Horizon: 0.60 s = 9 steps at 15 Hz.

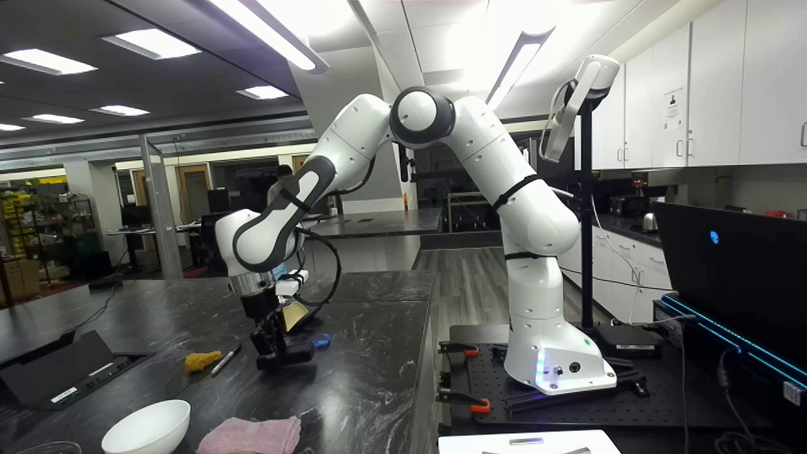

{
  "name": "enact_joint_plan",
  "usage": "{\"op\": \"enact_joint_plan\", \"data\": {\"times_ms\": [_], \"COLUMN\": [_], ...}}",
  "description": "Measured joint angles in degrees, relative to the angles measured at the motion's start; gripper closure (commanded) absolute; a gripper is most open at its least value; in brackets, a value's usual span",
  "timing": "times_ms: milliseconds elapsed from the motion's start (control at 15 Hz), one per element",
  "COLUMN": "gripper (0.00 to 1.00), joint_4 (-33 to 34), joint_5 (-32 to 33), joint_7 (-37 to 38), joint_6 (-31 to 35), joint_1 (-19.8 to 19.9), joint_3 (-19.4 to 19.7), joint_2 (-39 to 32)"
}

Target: Move the black eraser forwards.

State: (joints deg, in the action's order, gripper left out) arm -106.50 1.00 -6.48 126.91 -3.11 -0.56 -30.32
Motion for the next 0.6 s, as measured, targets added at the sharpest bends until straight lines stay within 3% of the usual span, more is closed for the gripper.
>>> {"op": "enact_joint_plan", "data": {"times_ms": [600], "gripper": [0.71], "joint_4": [-11.7], "joint_5": [5.6], "joint_7": [-19.3], "joint_6": [-2.5], "joint_1": [0.5], "joint_3": [-3.8], "joint_2": [12.5]}}
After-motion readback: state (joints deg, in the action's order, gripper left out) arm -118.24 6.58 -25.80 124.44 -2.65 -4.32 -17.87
